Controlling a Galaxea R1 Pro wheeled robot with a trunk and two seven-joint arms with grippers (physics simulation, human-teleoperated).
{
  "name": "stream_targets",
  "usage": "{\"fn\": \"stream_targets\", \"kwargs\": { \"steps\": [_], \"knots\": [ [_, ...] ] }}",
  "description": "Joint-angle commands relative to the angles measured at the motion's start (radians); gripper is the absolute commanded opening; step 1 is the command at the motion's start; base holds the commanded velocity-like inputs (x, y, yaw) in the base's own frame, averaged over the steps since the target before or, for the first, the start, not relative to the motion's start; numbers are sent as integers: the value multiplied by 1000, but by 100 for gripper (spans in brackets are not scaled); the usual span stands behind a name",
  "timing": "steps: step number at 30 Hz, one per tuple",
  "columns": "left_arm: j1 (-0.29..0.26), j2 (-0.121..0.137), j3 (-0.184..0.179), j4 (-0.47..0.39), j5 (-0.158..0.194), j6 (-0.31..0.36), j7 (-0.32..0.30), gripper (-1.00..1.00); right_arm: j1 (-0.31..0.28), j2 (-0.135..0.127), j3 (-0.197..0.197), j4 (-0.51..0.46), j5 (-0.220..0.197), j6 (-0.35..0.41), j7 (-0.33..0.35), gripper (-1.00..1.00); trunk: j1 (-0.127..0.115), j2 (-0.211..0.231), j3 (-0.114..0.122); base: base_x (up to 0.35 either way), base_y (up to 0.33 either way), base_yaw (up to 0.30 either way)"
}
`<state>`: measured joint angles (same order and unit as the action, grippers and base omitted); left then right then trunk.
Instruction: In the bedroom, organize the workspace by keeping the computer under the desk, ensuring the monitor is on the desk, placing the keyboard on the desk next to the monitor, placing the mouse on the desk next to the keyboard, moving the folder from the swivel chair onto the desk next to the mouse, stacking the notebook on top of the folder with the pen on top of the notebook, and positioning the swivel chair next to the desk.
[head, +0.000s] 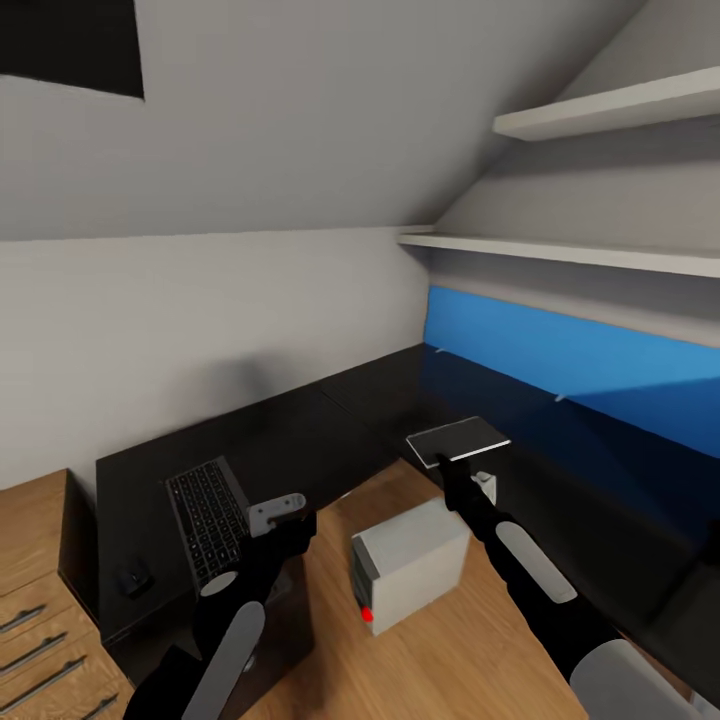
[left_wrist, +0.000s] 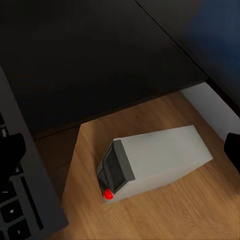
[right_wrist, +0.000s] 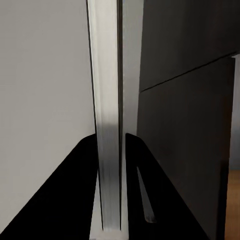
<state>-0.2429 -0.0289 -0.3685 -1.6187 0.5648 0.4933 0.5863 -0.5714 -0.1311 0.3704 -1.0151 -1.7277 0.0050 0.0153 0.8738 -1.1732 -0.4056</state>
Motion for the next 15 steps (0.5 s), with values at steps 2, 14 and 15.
{"fn": "stream_targets", "kwargs": {
  "steps": [2,14,15],
  "knots": [
    [-1,0,2,-1,9,2,10,100,-1,0,4,0,-10,-2,5,-100,0,-1,-1,0,0,158],
    [-1,0,152,-1,16,4,9,100,-1,19,10,9,-7,-4,3,-100,0,-1,9,0,0,214],
    [-1,0,167,-1,17,4,9,100,-1,23,10,11,-7,-4,2,-100,0,-1,10,0,0,230]
  ]
}}
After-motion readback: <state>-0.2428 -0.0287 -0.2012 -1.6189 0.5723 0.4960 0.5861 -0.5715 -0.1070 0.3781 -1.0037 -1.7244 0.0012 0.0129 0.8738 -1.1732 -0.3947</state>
